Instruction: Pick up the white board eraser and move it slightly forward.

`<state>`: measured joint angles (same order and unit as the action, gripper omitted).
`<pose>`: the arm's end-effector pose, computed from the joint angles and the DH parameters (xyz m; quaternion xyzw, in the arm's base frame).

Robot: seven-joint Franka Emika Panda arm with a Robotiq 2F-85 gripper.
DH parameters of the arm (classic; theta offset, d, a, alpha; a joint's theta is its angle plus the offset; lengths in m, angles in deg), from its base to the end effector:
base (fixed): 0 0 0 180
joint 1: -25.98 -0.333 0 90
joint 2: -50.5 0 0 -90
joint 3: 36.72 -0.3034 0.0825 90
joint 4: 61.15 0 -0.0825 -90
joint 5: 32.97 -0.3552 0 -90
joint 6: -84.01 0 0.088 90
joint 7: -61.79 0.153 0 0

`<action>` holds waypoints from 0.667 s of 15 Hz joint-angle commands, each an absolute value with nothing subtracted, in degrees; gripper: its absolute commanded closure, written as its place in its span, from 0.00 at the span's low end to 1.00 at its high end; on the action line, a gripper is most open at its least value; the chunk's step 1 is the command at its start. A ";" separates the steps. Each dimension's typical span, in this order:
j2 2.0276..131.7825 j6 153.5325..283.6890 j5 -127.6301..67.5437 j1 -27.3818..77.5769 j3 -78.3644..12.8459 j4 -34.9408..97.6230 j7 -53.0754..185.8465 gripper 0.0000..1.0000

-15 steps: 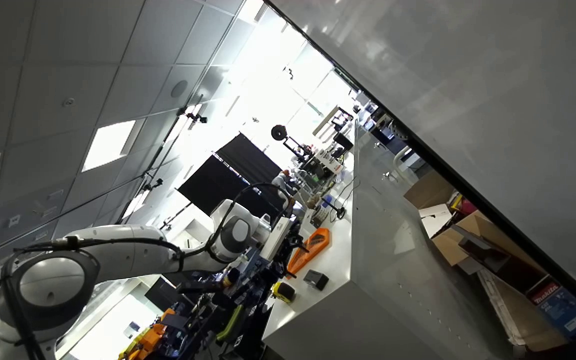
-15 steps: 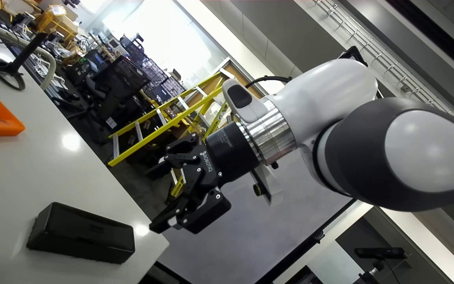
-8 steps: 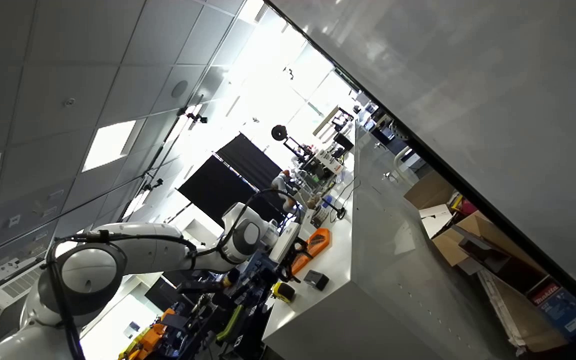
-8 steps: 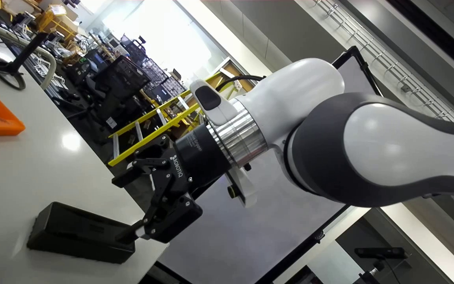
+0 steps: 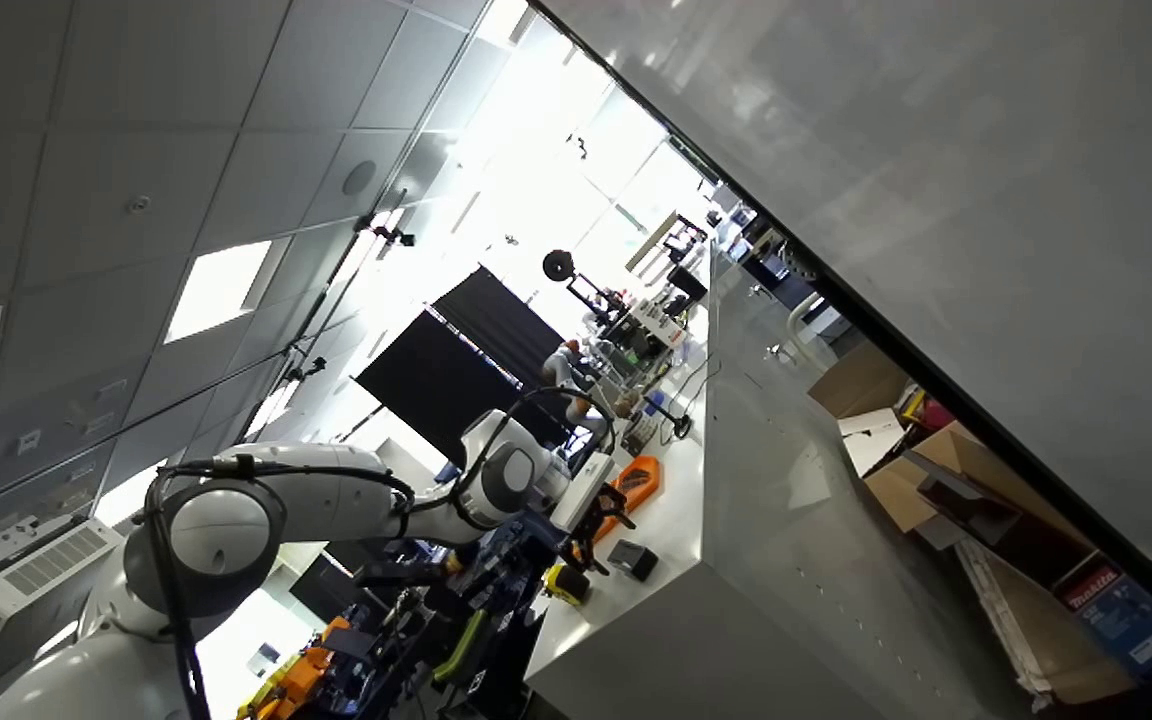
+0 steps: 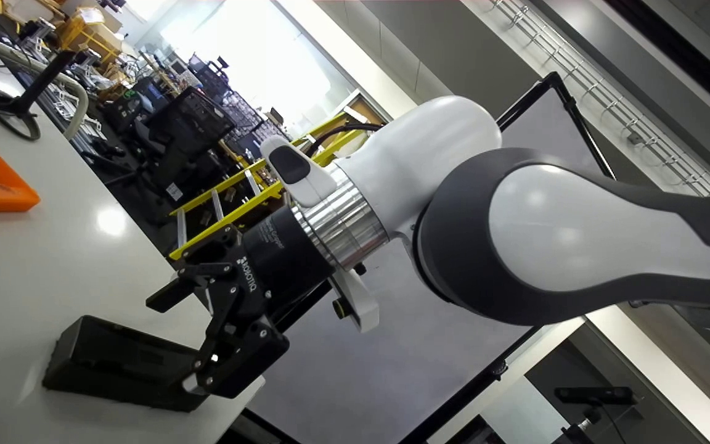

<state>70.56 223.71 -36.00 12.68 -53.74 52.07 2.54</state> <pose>0.5212 0.3018 0.2731 -0.7280 -0.6793 -0.0776 0.0501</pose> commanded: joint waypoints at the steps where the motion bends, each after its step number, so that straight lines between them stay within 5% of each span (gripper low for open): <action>1: 72.13 220.45 -34.56 13.11 -54.21 49.47 3.76 0.00; 2: 72.36 220.20 -34.54 13.15 -54.20 49.34 3.79 0.25; 8: 72.81 218.78 -34.35 13.09 -54.02 48.66 4.50 0.66; 10: 72.44 218.00 -34.06 12.87 -53.71 48.42 5.72 0.70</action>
<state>72.33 221.06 -35.56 12.70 -53.70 50.39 2.95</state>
